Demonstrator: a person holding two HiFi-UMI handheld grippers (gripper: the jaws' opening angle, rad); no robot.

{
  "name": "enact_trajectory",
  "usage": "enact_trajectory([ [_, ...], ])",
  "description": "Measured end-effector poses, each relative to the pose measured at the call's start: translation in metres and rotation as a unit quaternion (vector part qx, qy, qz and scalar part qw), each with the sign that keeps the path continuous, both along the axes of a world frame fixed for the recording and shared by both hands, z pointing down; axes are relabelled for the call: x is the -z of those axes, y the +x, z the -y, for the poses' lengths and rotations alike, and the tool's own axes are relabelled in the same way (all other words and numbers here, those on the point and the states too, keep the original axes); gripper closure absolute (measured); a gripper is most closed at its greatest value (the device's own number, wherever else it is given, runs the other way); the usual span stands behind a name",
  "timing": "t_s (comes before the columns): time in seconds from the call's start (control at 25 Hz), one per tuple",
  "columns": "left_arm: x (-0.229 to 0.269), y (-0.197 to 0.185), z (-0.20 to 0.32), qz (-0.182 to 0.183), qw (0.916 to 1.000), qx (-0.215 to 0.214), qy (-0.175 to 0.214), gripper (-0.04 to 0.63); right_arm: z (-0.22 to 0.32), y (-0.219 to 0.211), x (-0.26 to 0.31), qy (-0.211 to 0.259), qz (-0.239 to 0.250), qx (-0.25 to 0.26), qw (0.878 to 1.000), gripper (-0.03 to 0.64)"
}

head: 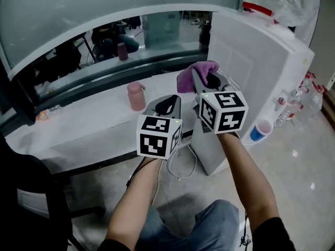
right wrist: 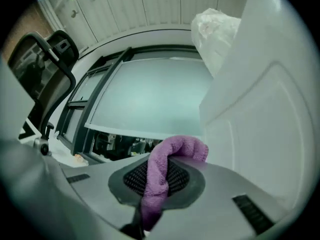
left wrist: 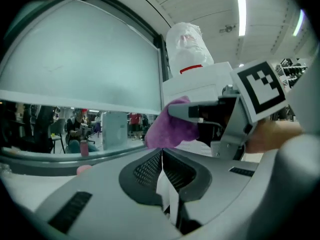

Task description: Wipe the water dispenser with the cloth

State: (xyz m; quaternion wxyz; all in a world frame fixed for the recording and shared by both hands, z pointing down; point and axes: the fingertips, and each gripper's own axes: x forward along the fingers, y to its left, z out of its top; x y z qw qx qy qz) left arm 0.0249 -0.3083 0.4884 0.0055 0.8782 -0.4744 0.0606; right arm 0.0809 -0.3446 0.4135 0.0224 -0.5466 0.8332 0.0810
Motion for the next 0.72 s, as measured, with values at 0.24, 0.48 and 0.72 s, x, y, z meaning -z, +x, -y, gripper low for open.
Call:
enact_trajectory([
  [0.24, 0.038, 0.009, -0.004, -0.003, 0.9996, -0.007, 0.026, 0.568, -0.021, 0.025, 0.103, 0.074, 0.026, -0.012, 0.997, 0.574],
  [0.48, 0.048, 0.023, -0.011, -0.004, 0.9992, -0.021, 0.035, 0.568, -0.034, 0.047, 0.158, 0.098, 0.074, -0.022, 0.992, 0.574],
  [0.72, 0.048, 0.024, -0.014, -0.001, 0.9992, -0.019, 0.035, 0.568, -0.025, 0.065, 0.145, 0.062, 0.121, -0.038, 0.990, 0.574],
])
